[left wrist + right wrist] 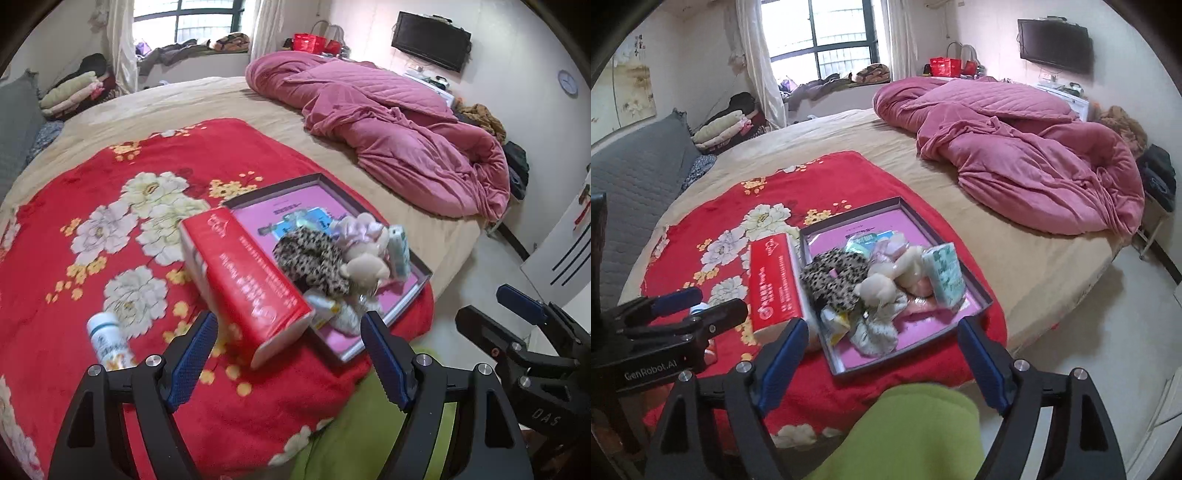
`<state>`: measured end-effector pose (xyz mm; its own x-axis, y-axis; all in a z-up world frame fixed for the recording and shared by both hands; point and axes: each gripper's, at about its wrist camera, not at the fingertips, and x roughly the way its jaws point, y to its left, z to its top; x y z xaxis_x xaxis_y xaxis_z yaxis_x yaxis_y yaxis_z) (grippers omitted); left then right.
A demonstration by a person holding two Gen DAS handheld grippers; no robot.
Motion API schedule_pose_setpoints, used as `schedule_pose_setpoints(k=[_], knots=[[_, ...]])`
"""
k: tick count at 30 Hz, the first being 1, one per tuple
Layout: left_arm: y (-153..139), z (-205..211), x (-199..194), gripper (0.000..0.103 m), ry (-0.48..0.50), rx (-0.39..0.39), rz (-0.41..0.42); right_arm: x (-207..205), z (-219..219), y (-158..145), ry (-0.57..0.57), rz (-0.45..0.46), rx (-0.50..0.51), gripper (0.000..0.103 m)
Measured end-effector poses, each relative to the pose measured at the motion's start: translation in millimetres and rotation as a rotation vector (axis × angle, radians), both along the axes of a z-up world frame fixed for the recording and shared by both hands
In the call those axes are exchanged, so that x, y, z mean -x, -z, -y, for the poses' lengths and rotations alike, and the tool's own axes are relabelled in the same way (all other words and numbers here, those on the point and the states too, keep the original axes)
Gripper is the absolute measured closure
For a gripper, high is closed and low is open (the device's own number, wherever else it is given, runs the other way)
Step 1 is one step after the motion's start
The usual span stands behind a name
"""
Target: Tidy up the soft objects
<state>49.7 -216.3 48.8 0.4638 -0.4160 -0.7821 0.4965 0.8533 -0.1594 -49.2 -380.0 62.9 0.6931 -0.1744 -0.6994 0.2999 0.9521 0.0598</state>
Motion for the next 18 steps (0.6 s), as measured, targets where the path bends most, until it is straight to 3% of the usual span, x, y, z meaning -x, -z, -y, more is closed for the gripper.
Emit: schedule_pose_setpoints(k=[18], knots=[[2.0,-23.9,56.8,0.022,0.002,-0.007,0.003,45.8,-28.0,20.2,0.101,-0.006,0.003,0.02]])
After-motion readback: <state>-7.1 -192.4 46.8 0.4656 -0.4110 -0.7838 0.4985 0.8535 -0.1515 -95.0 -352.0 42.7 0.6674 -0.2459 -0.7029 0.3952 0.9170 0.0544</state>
